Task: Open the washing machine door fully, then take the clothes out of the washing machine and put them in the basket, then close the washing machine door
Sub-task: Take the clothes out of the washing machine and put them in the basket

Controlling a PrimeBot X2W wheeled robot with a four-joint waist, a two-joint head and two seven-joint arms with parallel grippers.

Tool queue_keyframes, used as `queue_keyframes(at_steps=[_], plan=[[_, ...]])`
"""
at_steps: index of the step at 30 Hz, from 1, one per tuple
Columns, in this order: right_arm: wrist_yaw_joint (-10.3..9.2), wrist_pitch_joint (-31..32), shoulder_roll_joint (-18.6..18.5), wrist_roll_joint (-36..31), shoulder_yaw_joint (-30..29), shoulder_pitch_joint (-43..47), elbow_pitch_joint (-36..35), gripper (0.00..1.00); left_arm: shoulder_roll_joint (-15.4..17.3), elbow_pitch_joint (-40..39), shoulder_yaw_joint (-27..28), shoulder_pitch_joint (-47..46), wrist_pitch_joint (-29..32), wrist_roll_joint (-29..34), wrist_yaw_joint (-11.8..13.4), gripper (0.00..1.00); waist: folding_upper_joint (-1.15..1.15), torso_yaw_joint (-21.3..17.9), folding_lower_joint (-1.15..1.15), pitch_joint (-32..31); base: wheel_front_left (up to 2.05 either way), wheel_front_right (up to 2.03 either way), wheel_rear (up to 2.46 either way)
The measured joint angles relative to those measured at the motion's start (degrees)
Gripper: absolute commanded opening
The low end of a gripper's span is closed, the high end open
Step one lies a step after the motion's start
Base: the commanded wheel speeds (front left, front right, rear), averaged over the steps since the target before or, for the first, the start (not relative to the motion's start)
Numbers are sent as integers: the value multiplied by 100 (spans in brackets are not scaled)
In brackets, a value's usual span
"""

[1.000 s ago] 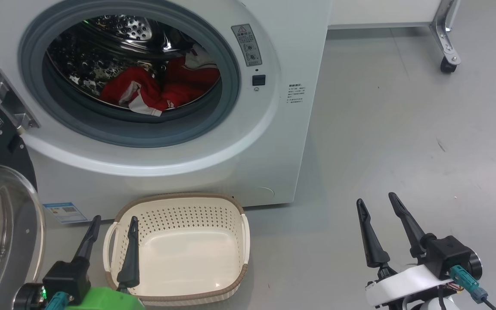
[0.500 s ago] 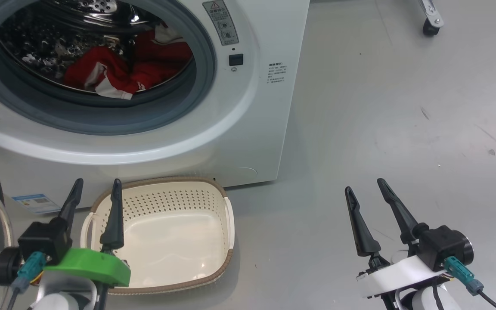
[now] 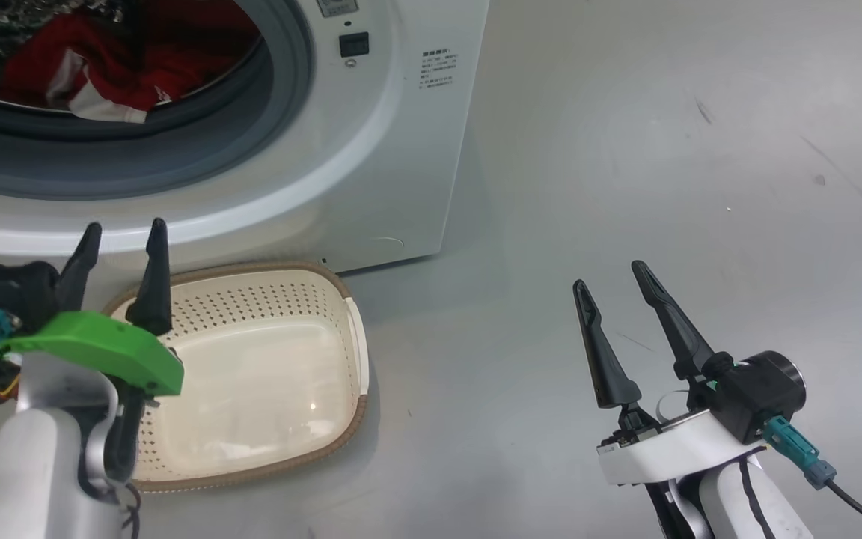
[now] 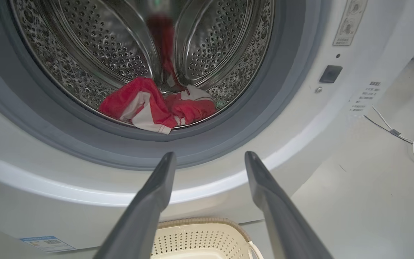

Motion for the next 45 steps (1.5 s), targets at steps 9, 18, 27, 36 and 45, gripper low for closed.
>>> queue_keyframes(at_steps=[9, 18, 27, 36, 45], plan=[[-10, 0, -1, 137, 179, -288, -147, 100, 299, 266, 209, -973, 862, -499, -60, 100, 0, -268, 0, 538, 0, 0, 0], [-159, 0, -2, 399, 392, -614, -227, 100, 991, 476, 358, -2131, 1897, -772, -177, 100, 0, -603, 0, 1152, 0, 0, 0], [-232, 0, -2, 550, 555, -856, -260, 100, 1419, 548, 479, -3220, 2499, -850, -186, 100, 0, -862, 0, 1561, 0, 0, 0], [-255, 0, -1, 675, 786, -1078, -281, 100, 1777, 809, 506, -3989, 2913, -869, -231, 100, 0, -1078, 0, 1890, 0, 0, 0], [-283, 0, -2, 756, 953, -1215, -282, 100, 1949, 1386, 450, -4284, 3455, -943, -236, 100, 0, -1308, 0, 2119, 0, 0, 0]])
